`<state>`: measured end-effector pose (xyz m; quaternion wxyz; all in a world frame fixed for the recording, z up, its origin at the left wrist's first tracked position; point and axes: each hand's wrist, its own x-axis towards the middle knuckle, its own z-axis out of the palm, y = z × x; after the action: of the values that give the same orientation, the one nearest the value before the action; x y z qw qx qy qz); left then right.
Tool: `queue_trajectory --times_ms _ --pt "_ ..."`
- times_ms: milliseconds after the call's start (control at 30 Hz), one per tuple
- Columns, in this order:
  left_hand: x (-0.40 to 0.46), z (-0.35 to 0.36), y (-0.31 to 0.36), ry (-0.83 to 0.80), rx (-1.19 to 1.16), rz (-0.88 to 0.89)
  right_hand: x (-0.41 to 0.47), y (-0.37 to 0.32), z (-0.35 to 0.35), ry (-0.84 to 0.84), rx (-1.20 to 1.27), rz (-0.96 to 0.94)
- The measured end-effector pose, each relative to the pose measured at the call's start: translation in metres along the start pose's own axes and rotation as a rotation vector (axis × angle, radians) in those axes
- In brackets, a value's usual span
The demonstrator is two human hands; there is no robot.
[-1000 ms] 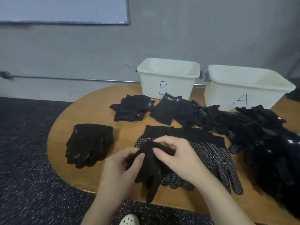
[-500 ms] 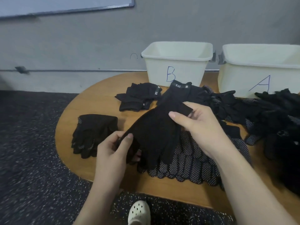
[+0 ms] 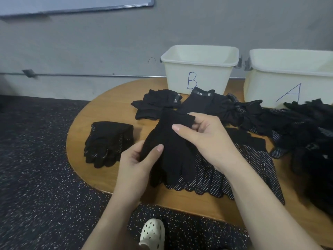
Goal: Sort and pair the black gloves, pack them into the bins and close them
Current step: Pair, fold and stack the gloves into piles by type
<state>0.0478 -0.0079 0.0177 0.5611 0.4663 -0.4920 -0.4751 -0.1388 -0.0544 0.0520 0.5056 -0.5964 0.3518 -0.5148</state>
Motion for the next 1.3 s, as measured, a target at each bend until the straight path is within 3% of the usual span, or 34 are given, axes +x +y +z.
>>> queue_trajectory --times_ms 167,700,767,933,1033,1200,1300 --pt "0.003 -0.008 -0.003 0.136 0.018 0.007 0.005 0.000 -0.009 0.003 -0.129 0.030" --pt "0.007 -0.019 -0.009 0.195 0.213 -0.031 0.031 0.018 -0.001 0.085 -0.141 0.165" --pt "0.008 -0.020 -0.010 0.243 0.238 0.001 0.034 0.018 0.001 0.108 -0.102 0.186" --pt "0.005 -0.015 -0.006 0.415 0.643 0.277 0.039 0.012 0.005 0.146 0.038 0.220" --pt "0.002 -0.005 -0.006 0.289 0.667 0.388 0.040 0.008 0.007 0.138 0.105 0.211" --pt "0.002 0.013 -0.006 -0.008 0.467 0.342 0.038 0.004 0.011 0.061 0.078 0.161" --pt "0.007 0.020 -0.007 0.031 0.415 0.318 0.036 0.002 0.012 0.002 0.076 0.139"
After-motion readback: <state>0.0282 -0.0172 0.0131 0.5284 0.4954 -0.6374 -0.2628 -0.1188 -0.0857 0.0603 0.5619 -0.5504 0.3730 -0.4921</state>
